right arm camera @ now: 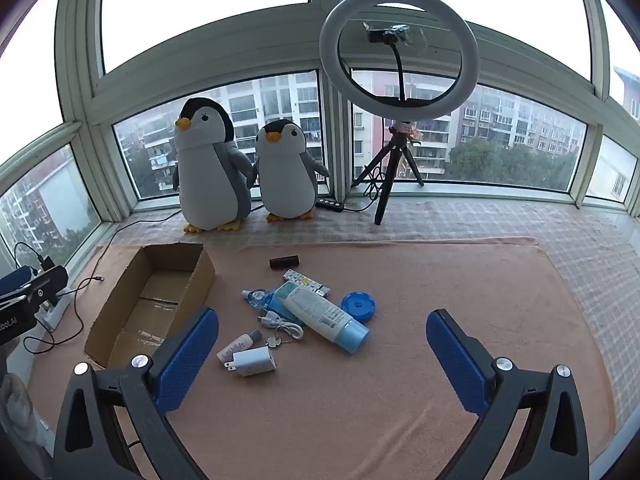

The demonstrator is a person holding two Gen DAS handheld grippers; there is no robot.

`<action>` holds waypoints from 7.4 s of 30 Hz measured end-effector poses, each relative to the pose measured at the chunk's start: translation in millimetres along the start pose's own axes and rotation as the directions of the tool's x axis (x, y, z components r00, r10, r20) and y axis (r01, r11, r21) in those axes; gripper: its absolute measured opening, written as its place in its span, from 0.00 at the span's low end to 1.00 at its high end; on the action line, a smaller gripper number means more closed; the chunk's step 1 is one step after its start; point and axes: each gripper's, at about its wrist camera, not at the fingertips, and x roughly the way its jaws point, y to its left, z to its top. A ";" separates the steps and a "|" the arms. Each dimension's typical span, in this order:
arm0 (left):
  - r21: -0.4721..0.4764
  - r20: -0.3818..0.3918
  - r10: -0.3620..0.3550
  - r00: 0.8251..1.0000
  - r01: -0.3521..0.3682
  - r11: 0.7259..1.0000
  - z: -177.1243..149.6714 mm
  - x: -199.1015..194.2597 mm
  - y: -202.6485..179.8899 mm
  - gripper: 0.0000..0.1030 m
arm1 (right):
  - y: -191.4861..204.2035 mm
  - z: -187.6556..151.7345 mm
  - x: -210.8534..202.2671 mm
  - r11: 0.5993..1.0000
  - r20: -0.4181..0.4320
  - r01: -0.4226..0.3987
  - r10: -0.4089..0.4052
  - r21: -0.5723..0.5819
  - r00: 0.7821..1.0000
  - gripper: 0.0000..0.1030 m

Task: Organize rigid objects

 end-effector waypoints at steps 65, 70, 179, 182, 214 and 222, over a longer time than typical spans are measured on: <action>0.011 -0.007 -0.002 1.000 0.002 1.000 -5.2 1.3 -3.5 0.99 | 4.2 -1.8 0.7 1.000 -0.020 0.004 -0.004 -0.002 1.000 1.00; 0.013 -0.007 -0.004 1.000 0.004 1.000 -4.6 1.7 -3.9 0.99 | 4.1 -1.8 0.8 1.000 -0.020 0.005 -0.005 -0.002 1.000 1.00; -0.039 -0.336 0.174 0.926 -0.199 0.979 -102.0 164.4 90.6 0.30 | 89.3 -70.1 188.7 0.926 -0.365 -0.212 0.089 -0.312 0.927 0.75; -0.037 -0.334 0.177 0.926 -0.201 0.979 -102.1 164.4 90.2 0.30 | 89.2 -72.0 189.9 0.926 -0.380 -0.220 0.092 -0.308 0.920 0.59; -0.038 -0.330 0.180 0.927 -0.203 0.978 -102.5 164.0 89.4 0.29 | 148.1 8.2 127.6 0.890 -0.241 -0.368 0.308 -0.267 0.920 0.58; -0.038 -0.328 0.179 0.928 -0.202 0.979 -101.8 164.1 89.3 0.29 | 189.3 12.5 144.9 0.868 -0.261 -0.410 0.342 -0.282 0.903 0.58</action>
